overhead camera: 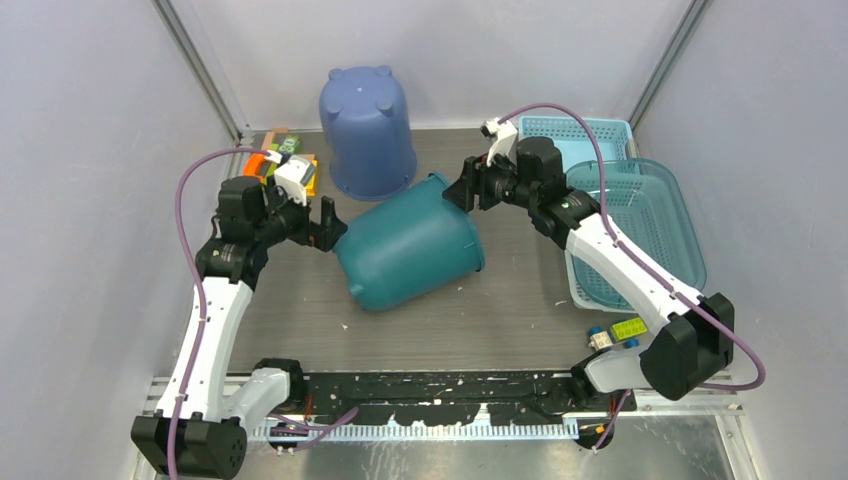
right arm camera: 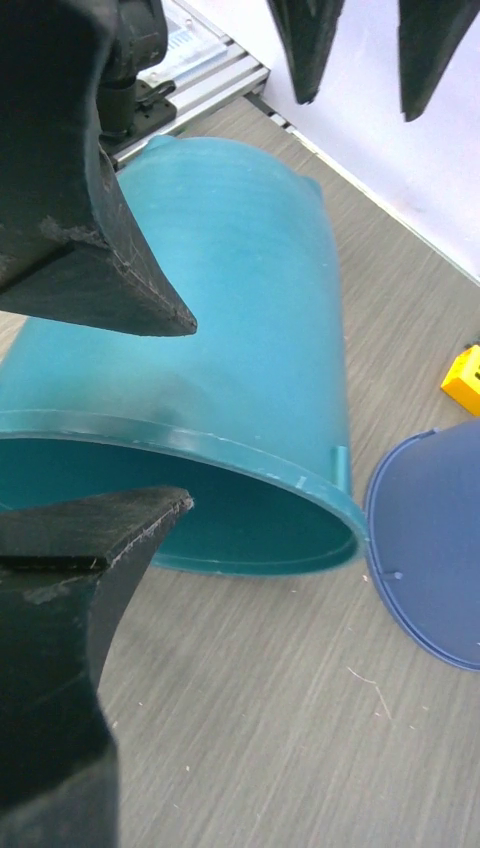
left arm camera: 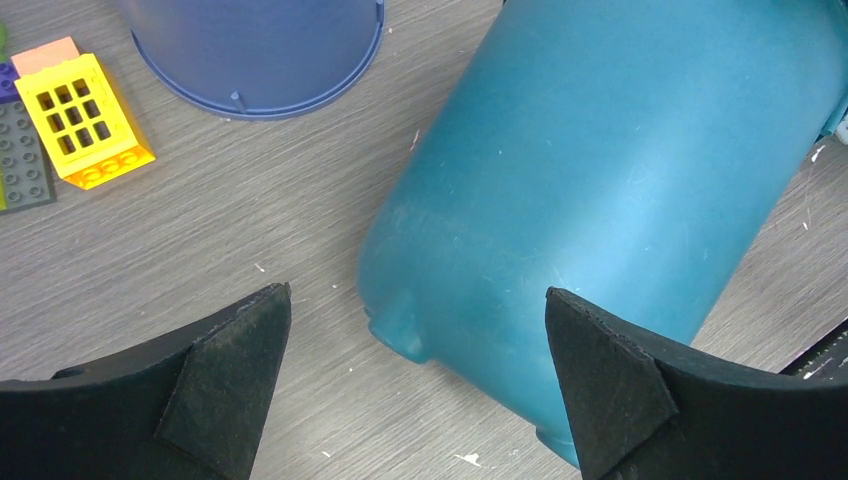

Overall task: Turn the large container upside down
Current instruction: Turn the container upside down at the center of the board.

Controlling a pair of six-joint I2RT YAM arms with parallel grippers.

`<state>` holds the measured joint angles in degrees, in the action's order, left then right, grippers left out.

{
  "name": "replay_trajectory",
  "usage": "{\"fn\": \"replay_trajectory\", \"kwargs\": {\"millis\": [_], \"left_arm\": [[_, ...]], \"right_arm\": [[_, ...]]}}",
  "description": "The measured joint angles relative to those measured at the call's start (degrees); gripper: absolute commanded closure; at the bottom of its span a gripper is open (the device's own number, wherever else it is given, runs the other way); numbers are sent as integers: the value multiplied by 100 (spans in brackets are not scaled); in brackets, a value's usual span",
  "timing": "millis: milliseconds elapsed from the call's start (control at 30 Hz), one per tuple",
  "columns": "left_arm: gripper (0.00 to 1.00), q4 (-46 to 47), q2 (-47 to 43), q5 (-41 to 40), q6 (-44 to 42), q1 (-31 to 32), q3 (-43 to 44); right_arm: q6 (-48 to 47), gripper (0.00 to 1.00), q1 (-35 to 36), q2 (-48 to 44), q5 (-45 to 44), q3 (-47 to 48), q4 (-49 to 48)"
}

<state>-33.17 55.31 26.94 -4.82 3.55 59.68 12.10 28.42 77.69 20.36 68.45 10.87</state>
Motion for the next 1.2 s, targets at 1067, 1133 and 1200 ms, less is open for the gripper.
{"fn": "replay_trajectory", "kwargs": {"millis": [1067,1133,1200], "left_arm": [[0,48,33,238,-24,0,-66],[0,-146,48,271,-201,0,7],[0,-409,72,286,-476,0,166]], "right_arm": [[-1399,87,837,-33,-1523,-68,203],[-1399,87,837,-31,-1541,-68,203],[-1397,88,837,-31,-1554,-68,203]]}}
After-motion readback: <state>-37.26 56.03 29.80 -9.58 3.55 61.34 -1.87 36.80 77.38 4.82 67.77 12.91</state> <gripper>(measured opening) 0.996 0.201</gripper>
